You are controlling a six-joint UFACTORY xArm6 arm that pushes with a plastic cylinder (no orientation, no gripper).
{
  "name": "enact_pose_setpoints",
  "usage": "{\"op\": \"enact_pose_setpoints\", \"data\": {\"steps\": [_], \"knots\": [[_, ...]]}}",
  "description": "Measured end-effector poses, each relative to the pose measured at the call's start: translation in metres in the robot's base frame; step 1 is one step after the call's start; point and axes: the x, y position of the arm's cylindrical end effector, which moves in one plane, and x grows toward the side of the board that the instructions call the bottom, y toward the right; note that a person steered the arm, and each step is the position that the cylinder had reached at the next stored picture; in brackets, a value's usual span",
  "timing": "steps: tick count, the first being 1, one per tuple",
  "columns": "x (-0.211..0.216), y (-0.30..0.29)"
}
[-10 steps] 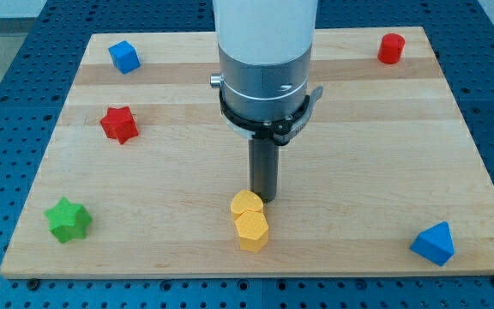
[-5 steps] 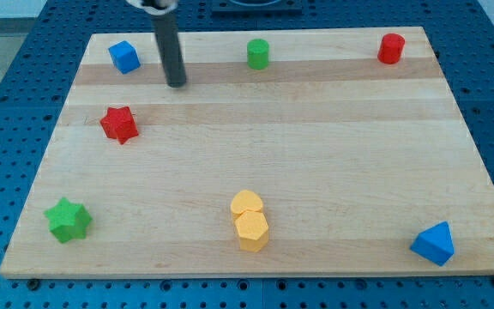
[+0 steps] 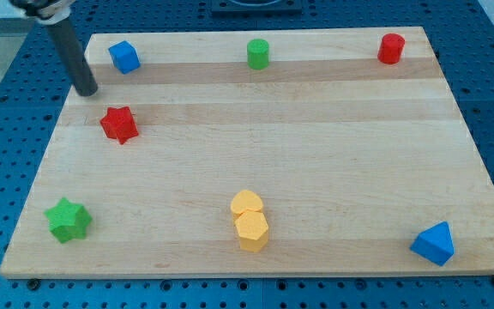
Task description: Slide the red star diagonally to the bottom left of the red circle
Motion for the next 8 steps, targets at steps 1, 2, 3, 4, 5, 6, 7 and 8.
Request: {"op": "enact_pose_setpoints", "data": {"steps": [1, 2, 3, 4, 5, 6, 7, 8], "knots": [[0.044, 0.012], [0.061, 0.034], [0.06, 0.034], [0.06, 0.065], [0.066, 0.167], [0.066, 0.229], [0.063, 0.227], [0.038, 0.199]]}}
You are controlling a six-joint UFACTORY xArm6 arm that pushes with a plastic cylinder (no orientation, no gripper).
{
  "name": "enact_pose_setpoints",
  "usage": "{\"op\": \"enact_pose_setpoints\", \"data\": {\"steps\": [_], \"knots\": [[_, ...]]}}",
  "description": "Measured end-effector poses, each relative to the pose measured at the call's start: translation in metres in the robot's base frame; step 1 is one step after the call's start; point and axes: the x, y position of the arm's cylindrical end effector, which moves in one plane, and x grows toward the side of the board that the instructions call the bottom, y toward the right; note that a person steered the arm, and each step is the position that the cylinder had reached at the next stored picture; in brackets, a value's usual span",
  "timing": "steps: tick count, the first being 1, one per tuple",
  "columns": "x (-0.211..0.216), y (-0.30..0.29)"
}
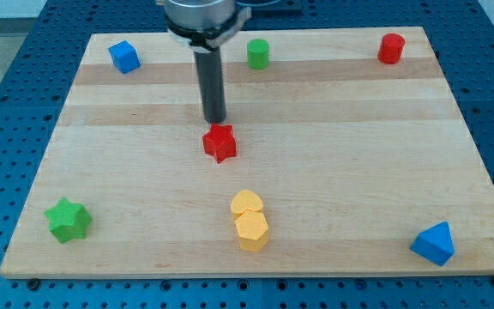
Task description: Slide the red star diagonally to the bottom left of the red circle
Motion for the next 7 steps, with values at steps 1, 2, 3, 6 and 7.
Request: {"op": "enact_pose_setpoints", "data": {"steps": [1, 2, 3, 6, 7], "knots": [[-0.007, -0.037], [0.034, -0.042], [0.063, -0.042], [0.066, 0.02], [0.034, 0.075]]}}
